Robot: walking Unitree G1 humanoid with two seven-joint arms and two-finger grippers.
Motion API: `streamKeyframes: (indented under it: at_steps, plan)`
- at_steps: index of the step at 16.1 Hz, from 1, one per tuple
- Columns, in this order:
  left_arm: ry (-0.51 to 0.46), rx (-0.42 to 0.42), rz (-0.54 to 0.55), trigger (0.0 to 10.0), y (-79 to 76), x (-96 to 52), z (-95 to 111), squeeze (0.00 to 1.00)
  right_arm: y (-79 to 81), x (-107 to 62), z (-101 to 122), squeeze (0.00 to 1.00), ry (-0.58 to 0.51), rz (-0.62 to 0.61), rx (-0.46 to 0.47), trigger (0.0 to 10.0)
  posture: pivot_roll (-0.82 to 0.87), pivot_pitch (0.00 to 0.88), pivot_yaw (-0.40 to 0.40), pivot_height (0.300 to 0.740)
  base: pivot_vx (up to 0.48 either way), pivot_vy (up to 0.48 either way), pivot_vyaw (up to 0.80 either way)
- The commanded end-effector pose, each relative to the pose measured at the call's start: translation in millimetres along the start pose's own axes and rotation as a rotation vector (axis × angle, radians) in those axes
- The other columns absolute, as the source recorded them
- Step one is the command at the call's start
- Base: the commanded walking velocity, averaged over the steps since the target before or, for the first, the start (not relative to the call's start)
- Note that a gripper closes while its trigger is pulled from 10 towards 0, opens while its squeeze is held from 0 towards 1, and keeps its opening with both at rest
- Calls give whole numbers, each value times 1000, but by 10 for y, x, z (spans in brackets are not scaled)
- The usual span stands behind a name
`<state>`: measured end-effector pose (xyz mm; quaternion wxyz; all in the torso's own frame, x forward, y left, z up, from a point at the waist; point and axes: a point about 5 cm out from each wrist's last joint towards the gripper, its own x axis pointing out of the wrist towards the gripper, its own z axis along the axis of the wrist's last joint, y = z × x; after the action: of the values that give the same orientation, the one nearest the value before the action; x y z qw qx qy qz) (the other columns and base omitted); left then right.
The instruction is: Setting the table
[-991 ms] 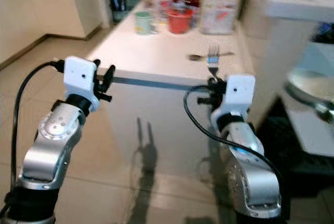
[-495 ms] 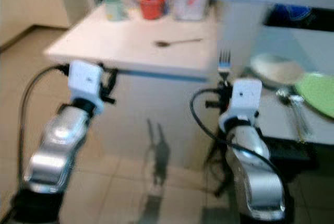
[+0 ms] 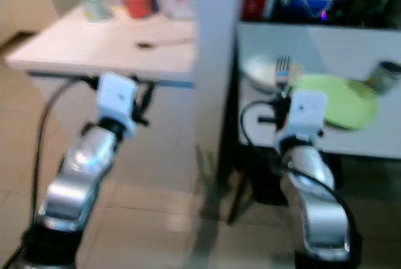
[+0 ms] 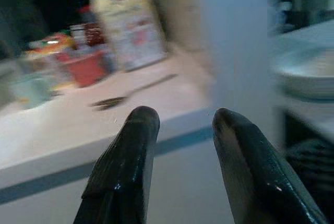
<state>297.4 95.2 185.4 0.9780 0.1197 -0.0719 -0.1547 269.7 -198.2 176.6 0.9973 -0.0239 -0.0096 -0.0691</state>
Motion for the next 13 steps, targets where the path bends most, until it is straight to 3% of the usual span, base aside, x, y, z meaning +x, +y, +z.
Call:
streamKeyframes:
  at_steps: [1,7,13]
  plan:
    - [-8,17,8,10000,44,-18,17,0,-6,4,19,0,-6,-12,0,10000,-65,0,35,740,0,-480,0]
    - [-21,40,1,10000,56,10,41,0,-117,134,10,0,28,-41,-28,10000,-55,0,28,740,0,-480,0]
    - [-32,48,-12,10000,31,13,57,0,-205,153,-13,0,46,-65,-36,10000,-54,0,29,740,0,-480,0]
